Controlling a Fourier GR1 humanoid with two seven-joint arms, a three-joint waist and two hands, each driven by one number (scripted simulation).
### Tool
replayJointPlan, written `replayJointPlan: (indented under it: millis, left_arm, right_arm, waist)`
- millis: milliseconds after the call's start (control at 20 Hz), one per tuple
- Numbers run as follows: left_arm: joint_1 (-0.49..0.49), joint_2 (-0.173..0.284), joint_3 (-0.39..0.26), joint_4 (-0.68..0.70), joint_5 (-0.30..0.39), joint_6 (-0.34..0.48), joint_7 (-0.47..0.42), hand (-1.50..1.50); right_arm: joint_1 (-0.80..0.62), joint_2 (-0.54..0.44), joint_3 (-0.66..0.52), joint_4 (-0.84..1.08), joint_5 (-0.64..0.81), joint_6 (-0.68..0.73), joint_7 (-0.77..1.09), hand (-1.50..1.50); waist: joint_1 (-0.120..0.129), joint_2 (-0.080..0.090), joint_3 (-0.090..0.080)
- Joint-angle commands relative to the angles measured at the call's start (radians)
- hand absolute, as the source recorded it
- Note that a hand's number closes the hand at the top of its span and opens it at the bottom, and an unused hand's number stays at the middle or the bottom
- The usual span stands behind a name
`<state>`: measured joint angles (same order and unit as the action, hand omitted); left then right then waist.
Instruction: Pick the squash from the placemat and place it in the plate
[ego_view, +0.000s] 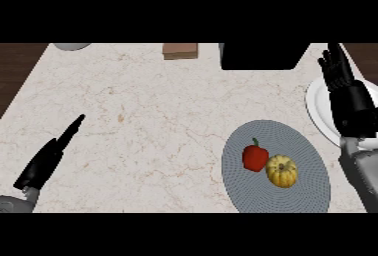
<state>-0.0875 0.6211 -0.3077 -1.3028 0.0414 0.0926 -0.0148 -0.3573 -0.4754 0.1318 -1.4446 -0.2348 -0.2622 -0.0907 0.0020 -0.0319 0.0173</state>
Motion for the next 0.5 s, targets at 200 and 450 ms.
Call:
replayJointPlan:
  millis: [200,450]
  left_arm:
    - [0.068,-0.195,0.089,0.013,0.202,0.058,0.094,0.0]
    - [0.101,-0.288,0.098,-0.032,0.281,0.08,0.121,0.0]
  right_arm:
    - [-0.017,-0.219,-0.057,-0.004,0.221,-0.206,0.3,1.5]
    - [0.123,-0.389,-0.066,0.104,0.498,-0.391,0.426,-1.5]
  waist:
    - [-0.027,0.017,-0.03]
    - [-0.072,0.011,-0.031]
